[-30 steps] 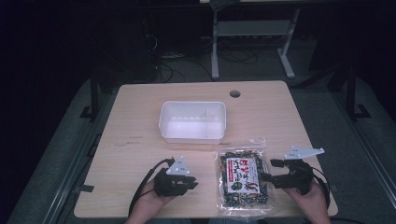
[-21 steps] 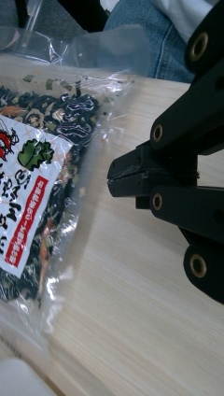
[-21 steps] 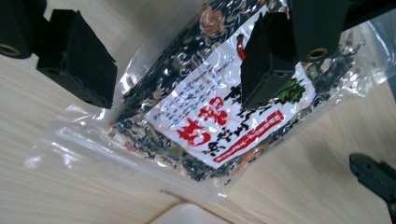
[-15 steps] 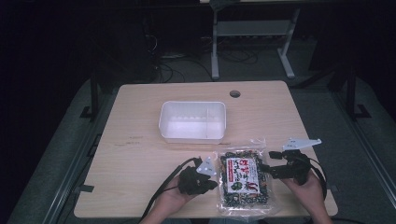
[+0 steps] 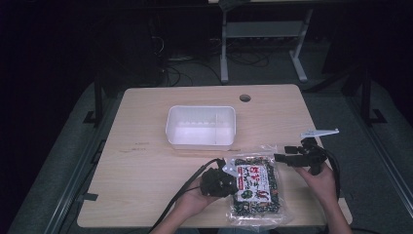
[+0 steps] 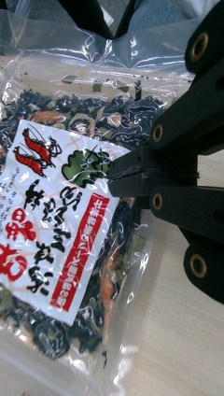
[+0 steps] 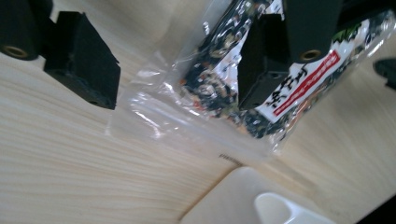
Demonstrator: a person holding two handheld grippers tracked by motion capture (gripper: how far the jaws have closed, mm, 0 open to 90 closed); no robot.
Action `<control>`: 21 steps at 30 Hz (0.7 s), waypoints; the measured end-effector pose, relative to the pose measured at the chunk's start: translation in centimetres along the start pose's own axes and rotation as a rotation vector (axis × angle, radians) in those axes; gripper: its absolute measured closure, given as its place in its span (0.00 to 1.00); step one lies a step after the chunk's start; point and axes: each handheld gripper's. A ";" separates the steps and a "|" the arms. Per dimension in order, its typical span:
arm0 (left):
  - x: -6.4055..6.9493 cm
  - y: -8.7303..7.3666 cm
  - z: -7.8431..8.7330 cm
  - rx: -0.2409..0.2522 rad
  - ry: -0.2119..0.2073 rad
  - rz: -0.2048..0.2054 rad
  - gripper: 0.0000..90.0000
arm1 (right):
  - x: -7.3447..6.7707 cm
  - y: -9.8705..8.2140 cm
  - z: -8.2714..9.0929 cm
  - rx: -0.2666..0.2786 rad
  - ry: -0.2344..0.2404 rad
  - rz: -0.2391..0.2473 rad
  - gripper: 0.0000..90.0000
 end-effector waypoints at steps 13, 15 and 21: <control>-1.0 0.1 -0.9 -0.024 -0.001 0.021 0.99 | 2.8 0.8 -2.0 -0.079 0.027 -0.125 0.49; -1.1 0.1 -1.0 -0.024 -0.004 0.023 1.00 | 2.8 0.7 -2.2 -0.091 0.028 -0.126 0.51; -1.4 -0.2 -1.0 -0.004 -0.017 0.039 1.00 | 2.9 0.3 -3.0 -0.112 0.041 -0.139 0.56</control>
Point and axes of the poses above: each handheld gripper's, and its own axes: z roughly backward along the jaws, y roughly out of its top, x roughly to its right, and after that the axes turned 13 degrees about z, right-handed
